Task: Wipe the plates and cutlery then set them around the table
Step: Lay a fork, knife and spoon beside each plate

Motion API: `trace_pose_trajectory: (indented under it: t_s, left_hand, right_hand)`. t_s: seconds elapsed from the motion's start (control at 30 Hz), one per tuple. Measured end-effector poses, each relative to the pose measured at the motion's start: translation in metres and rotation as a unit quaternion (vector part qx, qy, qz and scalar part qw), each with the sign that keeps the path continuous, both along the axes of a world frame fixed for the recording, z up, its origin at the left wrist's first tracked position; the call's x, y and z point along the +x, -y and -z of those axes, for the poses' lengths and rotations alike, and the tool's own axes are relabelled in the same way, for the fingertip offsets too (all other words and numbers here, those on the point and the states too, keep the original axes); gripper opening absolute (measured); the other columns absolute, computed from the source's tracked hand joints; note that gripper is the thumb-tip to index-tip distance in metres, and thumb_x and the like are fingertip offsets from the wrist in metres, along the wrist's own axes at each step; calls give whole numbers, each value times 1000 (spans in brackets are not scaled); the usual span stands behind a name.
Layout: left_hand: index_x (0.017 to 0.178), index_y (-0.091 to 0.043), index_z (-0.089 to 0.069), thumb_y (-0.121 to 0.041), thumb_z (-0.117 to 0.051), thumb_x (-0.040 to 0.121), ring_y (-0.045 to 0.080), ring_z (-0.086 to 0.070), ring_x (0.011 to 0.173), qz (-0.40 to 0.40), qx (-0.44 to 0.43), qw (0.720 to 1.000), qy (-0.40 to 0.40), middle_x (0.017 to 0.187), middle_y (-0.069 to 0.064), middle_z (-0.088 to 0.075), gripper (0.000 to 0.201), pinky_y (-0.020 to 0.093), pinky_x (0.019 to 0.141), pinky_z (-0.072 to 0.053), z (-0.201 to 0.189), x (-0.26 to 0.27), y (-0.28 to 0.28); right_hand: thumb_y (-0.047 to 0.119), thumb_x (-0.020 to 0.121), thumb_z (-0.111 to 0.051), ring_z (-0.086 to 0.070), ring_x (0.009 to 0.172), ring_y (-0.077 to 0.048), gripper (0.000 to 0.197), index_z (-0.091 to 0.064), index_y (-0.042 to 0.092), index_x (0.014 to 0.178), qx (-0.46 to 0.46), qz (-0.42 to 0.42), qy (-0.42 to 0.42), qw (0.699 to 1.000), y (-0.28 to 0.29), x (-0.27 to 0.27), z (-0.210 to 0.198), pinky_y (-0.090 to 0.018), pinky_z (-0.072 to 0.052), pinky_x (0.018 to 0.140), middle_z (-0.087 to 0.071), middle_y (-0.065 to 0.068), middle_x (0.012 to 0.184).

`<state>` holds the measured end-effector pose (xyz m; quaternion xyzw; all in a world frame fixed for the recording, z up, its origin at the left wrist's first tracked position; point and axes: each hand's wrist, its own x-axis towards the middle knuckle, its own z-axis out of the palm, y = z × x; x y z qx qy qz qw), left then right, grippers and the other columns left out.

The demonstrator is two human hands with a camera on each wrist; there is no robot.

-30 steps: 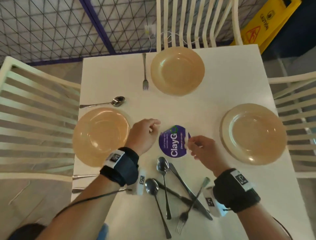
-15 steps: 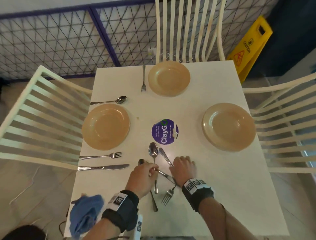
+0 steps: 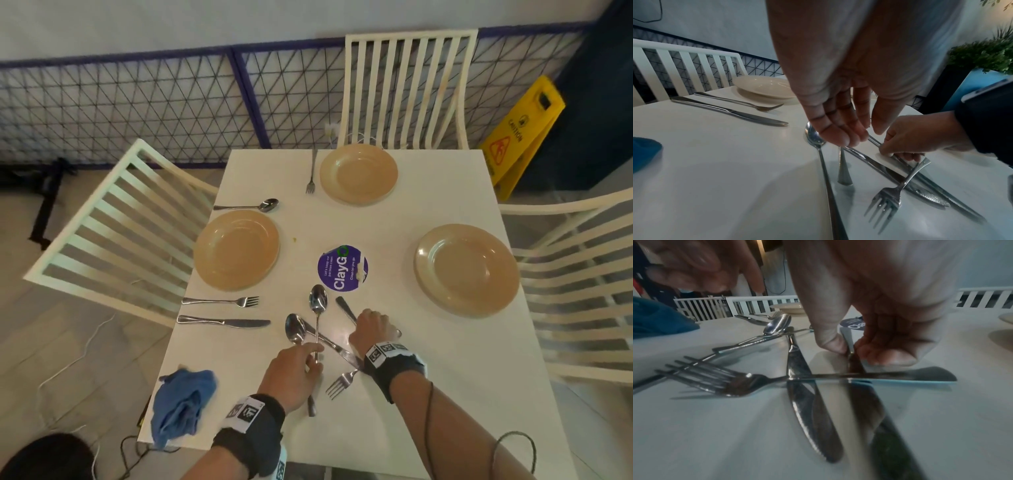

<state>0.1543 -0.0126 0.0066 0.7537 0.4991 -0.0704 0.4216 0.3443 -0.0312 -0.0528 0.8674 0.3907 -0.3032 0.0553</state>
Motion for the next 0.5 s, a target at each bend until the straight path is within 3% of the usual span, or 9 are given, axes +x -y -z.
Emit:
trace_pose_trajectory:
  t_s: [0.17,0.3,0.43,0.5]
  left_hand:
    - [128,-37,-62,-32,-55,97,10,-66,92,2,7,1000,3,103,-10,-70,32,28,92,-54,1,0,5]
    - [132,-36,-60,-33,-56,98,10,-62,95,-3,-2,1000,1,104,-11,-66,34,24,93,-51,4,0,6]
    - [136,-36,-57,-32,-56,99,9,-61,97,7,-15,1000,7,106,-12,-64,37,22,96,-49,6,1,5]
    - [138,-36,-55,-31,-56,99,11,-63,104,12,-24,1000,9,116,-10,-67,39,19,96,-47,6,3,4]
  right_hand:
    - [15,86,-55,-58,96,-25,28,-57,8,113,8,-18,-18,1000,-6,6,2,-34,-52,84,-58,-8,113]
    - [17,86,-56,-48,85,-22,24,-59,10,108,16,-35,-7,999,-8,12,5,-32,-50,77,-56,-5,103]
    - [18,88,-56,-56,95,-22,23,-57,10,110,35,-57,5,998,-10,16,6,-32,-52,81,-60,-5,107]
    - [16,88,-56,-58,102,-25,26,-54,10,113,42,-59,2,997,-12,19,6,-34,-52,84,-61,-6,111]
